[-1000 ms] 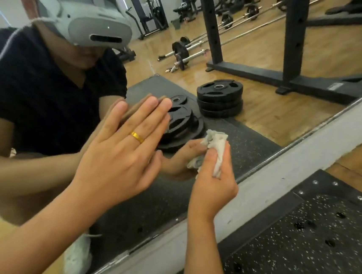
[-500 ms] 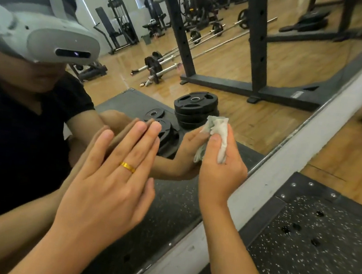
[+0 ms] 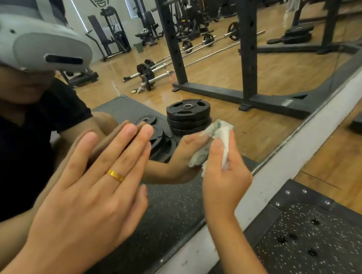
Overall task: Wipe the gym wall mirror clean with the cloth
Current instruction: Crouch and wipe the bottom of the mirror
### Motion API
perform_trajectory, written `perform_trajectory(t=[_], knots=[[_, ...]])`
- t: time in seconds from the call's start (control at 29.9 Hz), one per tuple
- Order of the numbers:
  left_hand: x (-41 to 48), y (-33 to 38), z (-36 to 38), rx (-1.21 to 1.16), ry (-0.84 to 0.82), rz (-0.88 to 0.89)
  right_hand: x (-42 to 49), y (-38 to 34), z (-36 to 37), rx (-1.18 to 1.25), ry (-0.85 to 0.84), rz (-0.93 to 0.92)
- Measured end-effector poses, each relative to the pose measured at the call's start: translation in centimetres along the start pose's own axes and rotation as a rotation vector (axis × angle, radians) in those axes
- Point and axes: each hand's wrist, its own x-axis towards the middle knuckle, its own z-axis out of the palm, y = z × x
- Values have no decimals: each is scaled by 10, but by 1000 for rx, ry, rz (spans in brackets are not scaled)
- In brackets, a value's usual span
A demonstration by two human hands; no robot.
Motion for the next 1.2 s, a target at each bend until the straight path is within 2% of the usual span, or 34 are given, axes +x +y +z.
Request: perform_trajectory(t=[0.13, 0.3, 0.47, 0.57, 0.7, 0.77, 0.87, 0.94, 1.1, 1.2], knots=[[1, 0, 1, 21, 14, -4, -3, 0, 3, -16, -12, -74], [1, 2, -2, 14, -9, -12, 10, 6, 1, 62, 102, 187], [3, 2, -2, 19, -11, -8, 0, -33, 18, 205, 46, 153], [3, 2, -3, 17, -23, -15, 3, -32, 13, 102, 16, 53], [5, 2, -5, 20, -31, -12, 24, 0, -2, 29, 61, 184], [6, 2, -7, -29, -9, -25, 30, 2, -1, 35, 71, 238], [12, 12, -20, -287, 55, -111, 28, -4, 2, 52, 63, 305], [34, 24, -29, -347, 52, -61, 28, -4, 0, 62, 53, 306], [103, 31, 1, -69, -128, 171, 28, -5, 2, 112, 84, 318], [105, 34, 21, 102, -155, 238, 34, -4, 3, 124, 91, 275]])
